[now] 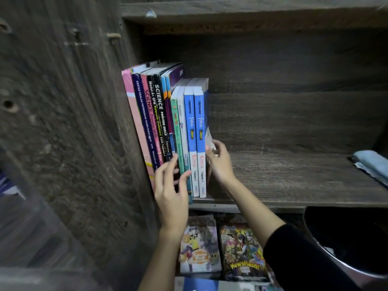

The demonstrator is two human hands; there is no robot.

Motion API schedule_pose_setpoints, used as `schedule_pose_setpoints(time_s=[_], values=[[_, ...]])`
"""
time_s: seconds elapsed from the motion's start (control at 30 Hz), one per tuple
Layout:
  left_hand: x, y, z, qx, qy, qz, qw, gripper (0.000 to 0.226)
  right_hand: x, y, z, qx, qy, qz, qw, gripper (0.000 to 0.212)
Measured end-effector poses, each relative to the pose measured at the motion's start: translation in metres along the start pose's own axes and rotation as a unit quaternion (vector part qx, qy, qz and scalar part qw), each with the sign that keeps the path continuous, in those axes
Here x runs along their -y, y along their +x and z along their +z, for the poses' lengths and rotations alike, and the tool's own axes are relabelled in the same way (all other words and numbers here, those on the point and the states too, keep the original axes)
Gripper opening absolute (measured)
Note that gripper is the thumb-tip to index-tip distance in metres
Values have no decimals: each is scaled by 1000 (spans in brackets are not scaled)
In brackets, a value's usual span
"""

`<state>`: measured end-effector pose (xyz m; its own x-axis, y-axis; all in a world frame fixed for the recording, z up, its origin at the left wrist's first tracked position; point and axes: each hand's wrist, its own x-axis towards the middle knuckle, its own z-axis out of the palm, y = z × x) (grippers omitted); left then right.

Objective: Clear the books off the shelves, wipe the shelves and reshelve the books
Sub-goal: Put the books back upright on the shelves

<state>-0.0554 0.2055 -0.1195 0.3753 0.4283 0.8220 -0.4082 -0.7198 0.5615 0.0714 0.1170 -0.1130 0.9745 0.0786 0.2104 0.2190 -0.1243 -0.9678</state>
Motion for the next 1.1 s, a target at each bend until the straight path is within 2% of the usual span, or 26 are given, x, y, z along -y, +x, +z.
schedule_pose_setpoints(time_s=[0.13,0.2,0.3,0.4,0.53,0.73,1.1], values=[[7,-10,-7,11,-19,-60,998,23,3,-50,-12,-7,-28,-173,985,34],[6,-7,-6,8,-18,-88,996,18,-4,-71,-14,14,-41,-219,975,39],[3,-4,-4,0,-7,-99,995,13,-13,-76,-13,27,-78,-246,966,50],[3,-3,-2,-2,18,-88,996,15,-14,-75,-7,10,-99,-258,961,55],[1,-4,-1,13,77,-125,989,17,-10,-76,-2,-4,-111,-250,962,55],[3,-7,2,16,82,-136,987,17,1,-78,-1,7,-112,-205,972,54],[-4,-2,-3,54,113,-164,978,16,10,-78,-1,28,-188,-138,972,31]])
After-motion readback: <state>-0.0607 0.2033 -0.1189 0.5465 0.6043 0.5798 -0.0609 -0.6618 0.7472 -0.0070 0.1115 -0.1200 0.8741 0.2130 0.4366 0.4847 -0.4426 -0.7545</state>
